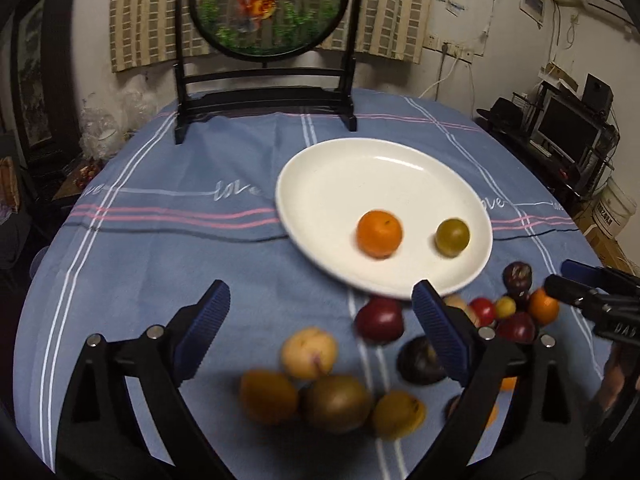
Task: Organize fruits
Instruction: 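Carry both fruits over the white plate and open both tools to release, then move the right tool to a red cherry tomato and grasp it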
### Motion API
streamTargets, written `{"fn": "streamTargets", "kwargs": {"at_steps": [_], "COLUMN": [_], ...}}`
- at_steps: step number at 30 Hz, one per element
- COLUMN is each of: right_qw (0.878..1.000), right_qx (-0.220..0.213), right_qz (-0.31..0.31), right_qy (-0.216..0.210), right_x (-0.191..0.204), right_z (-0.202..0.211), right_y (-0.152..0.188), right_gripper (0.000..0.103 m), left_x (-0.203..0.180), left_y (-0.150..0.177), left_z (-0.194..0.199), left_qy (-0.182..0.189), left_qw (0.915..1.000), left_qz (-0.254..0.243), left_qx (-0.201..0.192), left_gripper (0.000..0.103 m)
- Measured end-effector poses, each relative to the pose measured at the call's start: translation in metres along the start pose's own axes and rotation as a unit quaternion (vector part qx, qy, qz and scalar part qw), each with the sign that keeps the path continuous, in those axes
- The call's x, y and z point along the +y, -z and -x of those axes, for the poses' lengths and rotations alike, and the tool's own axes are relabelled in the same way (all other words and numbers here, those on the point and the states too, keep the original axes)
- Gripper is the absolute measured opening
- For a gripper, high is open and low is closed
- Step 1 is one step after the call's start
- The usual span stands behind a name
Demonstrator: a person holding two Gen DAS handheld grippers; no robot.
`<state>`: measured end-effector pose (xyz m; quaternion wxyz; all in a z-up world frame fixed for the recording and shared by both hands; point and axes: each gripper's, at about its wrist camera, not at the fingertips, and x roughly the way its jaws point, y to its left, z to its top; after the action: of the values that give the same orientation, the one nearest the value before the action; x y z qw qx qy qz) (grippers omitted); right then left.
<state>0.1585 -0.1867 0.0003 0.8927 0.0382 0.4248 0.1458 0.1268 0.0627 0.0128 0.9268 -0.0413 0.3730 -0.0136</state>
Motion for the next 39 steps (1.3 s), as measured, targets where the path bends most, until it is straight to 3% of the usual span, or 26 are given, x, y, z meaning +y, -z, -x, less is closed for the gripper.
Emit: {"fn": "streamTargets", "kwargs": {"at_steps": [7,11,20,32,36,39], "right_qw": [0.997,0.996,0.998,0.998,0.996,0.995], "right_qx": [0.008,0.007,0.010,0.044,0.066,0.074], "right_qz": [-0.079,-0.093,-0.055,0.028,0.046,0.055], "right_qy": [-0.002,-0.005,-0.002,0.023,0.042,0.038], "right_x": [-0.035,-0.043,-0.036,-0.005,0.004,0.009], "right_z": [0.020,0.030,0.039,0.009,-0.011,-0.019], "right_y": [0.047,0.064,0.083,0.078,0.072,0.070], "right_gripper": [0.069,0.069,0.069,0.069,0.051,0.046], "left_x": [0.028,0.034,0.023,0.016,0.016,0.015], "left_y": [0.046,0.064,0.086,0.096,0.096,0.097], "left_z": [0.017,0.022,0.022,0.015,0.013,0.012], "left_qy": [-0.033,-0.033,-0.032,-0.011,-0.003,0.004], "left_qw": [0.9991,0.9984,0.9978,0.9972,0.9970,0.9969], "left_qz": [0.021,0.026,-0.007,-0.009,-0.010,-0.012], "left_qx": [0.019,0.037,0.058,0.074,0.076,0.078], "left_gripper": [0.095,0.095,0.095,0.095,0.095,0.095]}}
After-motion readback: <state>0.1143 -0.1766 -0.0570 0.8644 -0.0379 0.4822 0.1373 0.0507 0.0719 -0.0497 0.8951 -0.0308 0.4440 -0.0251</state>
